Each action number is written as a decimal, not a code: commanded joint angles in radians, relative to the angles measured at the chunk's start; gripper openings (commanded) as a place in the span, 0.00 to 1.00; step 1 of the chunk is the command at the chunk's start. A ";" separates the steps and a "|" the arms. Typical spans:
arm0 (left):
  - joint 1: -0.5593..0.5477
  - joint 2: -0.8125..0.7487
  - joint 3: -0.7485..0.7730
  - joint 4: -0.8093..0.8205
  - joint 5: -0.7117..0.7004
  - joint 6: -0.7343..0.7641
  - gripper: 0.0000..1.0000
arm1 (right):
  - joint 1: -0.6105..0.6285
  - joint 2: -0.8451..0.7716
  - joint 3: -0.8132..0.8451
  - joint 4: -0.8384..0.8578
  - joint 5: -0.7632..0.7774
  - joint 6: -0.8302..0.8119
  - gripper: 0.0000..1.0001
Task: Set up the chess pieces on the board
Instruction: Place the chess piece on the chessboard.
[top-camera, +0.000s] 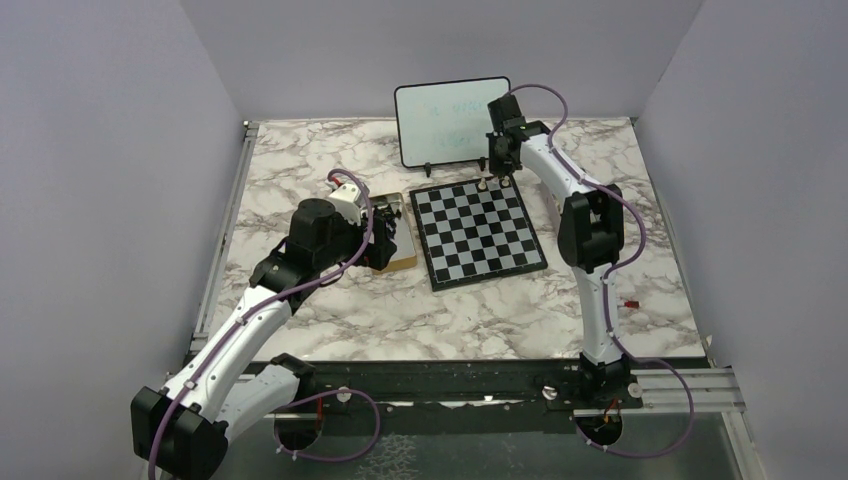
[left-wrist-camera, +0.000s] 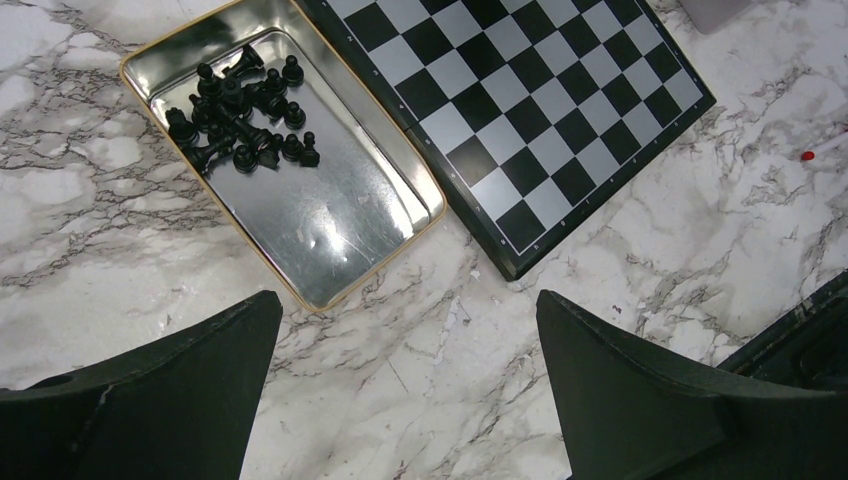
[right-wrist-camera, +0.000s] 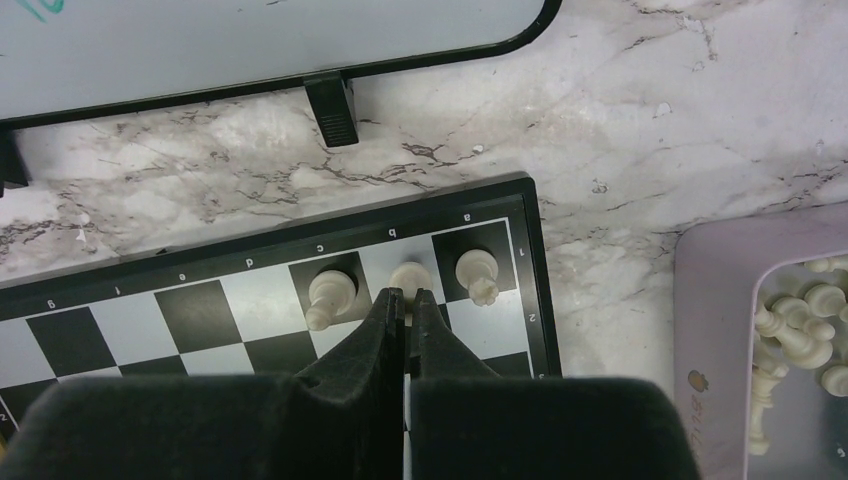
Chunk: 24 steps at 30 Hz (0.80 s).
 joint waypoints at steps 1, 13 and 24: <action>-0.004 -0.002 -0.002 0.005 -0.005 0.011 0.99 | 0.004 0.026 0.028 -0.026 -0.004 0.000 0.04; -0.004 -0.003 -0.003 0.005 -0.004 0.009 0.99 | 0.004 0.050 0.029 -0.035 -0.036 0.007 0.05; -0.004 -0.007 -0.003 0.004 -0.006 0.010 0.99 | 0.004 0.057 0.032 -0.041 -0.036 0.006 0.11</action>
